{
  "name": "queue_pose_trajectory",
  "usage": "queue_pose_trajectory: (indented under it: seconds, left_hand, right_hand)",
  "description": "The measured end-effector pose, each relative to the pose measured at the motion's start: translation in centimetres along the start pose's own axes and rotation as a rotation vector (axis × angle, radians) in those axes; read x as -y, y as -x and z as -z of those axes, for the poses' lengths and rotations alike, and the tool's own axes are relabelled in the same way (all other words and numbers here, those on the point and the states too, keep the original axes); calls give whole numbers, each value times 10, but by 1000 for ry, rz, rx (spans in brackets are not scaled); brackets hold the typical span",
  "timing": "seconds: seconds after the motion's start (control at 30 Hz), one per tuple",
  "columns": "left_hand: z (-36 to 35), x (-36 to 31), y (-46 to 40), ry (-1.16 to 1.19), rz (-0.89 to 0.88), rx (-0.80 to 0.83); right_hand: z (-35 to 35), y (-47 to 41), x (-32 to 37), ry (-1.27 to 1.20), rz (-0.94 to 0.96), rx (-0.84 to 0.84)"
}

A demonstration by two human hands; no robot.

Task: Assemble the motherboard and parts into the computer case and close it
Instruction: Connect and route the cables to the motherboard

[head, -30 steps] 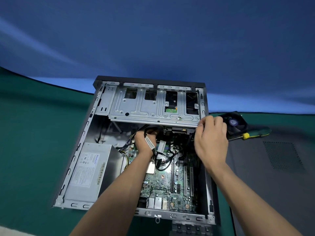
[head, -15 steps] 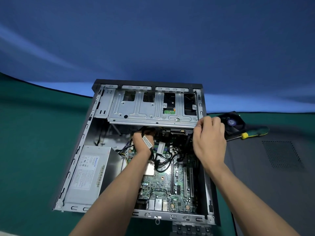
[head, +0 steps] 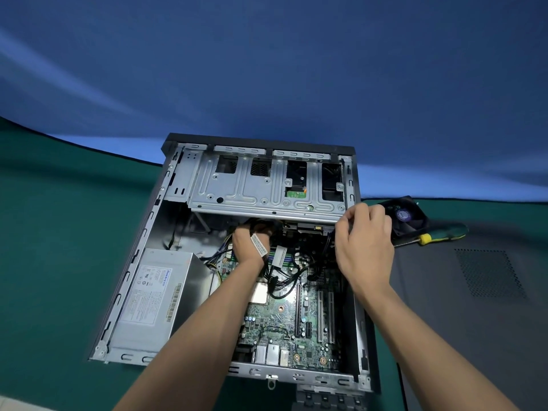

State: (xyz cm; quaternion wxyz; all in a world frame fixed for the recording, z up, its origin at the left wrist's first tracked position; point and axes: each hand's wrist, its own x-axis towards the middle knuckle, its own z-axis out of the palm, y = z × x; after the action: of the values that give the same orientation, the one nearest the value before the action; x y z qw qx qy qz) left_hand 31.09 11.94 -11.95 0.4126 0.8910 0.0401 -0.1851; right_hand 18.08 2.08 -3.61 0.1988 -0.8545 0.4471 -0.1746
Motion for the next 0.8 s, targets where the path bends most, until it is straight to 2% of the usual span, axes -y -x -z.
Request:
queue_pose_trajectory:
  seconds: [0.47,0.8]
  left_hand:
    - [-3,1,2,-24,-24,21]
    - [2,2,-1,56,-14,35]
  right_hand:
    - [0,0,-1,6,-1,20]
    - [1,1,1,21,-4,25]
